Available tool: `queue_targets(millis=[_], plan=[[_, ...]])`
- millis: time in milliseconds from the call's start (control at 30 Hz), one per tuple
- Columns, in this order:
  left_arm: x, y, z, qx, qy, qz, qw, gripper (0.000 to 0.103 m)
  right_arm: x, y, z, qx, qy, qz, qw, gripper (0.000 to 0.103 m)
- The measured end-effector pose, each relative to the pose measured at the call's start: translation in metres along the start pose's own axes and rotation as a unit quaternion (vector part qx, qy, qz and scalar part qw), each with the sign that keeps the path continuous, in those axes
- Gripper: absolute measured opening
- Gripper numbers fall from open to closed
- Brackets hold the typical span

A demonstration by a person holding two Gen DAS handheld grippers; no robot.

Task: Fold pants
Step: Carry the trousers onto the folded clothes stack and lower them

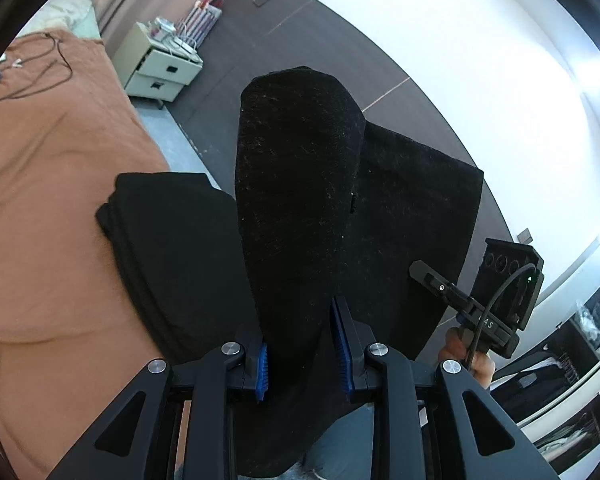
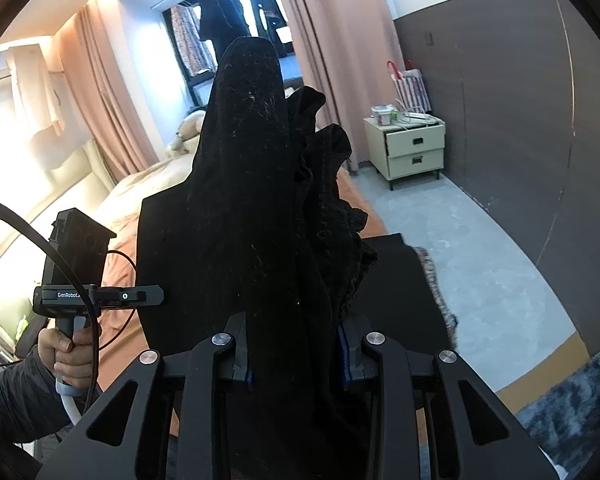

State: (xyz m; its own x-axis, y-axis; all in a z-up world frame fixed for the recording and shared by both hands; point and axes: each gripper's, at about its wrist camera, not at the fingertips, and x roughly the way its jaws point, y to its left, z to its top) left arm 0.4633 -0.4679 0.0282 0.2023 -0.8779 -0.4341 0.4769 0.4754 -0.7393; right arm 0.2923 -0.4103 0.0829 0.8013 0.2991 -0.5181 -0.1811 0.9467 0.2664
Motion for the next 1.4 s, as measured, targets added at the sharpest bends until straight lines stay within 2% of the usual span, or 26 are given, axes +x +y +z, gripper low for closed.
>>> queue_targets(millis=[400,867,900,933,967,1033,1067,1133,1233,1333,1400], plan=[[0.062,0.031,0.025,-0.027,0.018,-0.022,0.9993,0.028,-0.002,0.036,-0.002,-0.01,0.038,-0.04,0.998,0.025],[0.087,0.089,0.035,-0.073,0.015,-0.01,0.9972,0.028,0.02,0.077,-0.012,0.001,0.067,-0.056,0.996,0.026],[0.088,0.091,0.035,-0.072,0.013,-0.003,0.9973,0.028,0.024,0.078,-0.011,-0.001,0.07,-0.065,0.995,0.028],[0.09,0.093,0.035,-0.07,0.014,0.009,0.9974,0.031,0.031,0.084,-0.013,-0.002,0.08,-0.092,0.993,0.034],[0.095,0.096,0.033,-0.072,0.021,0.028,0.9968,0.038,0.037,0.084,-0.013,0.0,0.092,-0.123,0.988,0.042],[0.103,0.106,0.029,-0.088,0.038,0.059,0.9937,0.045,0.041,0.087,-0.015,-0.004,0.098,-0.186,0.978,0.043],[0.105,0.111,0.025,-0.095,0.046,0.073,0.9917,0.045,0.042,0.088,-0.014,-0.002,0.097,-0.195,0.976,0.045],[0.1,0.121,0.02,-0.104,0.044,0.083,0.9901,0.045,0.03,0.098,-0.018,0.003,0.09,-0.196,0.976,0.047],[0.083,0.131,0.016,-0.114,0.028,0.076,0.9903,0.052,0.012,0.118,-0.029,-0.009,0.077,-0.206,0.975,0.047],[0.072,0.135,0.015,-0.118,0.018,0.075,0.99,0.053,-0.001,0.139,-0.05,-0.026,0.082,-0.183,0.979,0.046],[0.07,0.137,0.018,-0.125,0.01,0.068,0.9898,0.053,-0.003,0.15,-0.065,-0.026,0.098,-0.166,0.981,0.042]])
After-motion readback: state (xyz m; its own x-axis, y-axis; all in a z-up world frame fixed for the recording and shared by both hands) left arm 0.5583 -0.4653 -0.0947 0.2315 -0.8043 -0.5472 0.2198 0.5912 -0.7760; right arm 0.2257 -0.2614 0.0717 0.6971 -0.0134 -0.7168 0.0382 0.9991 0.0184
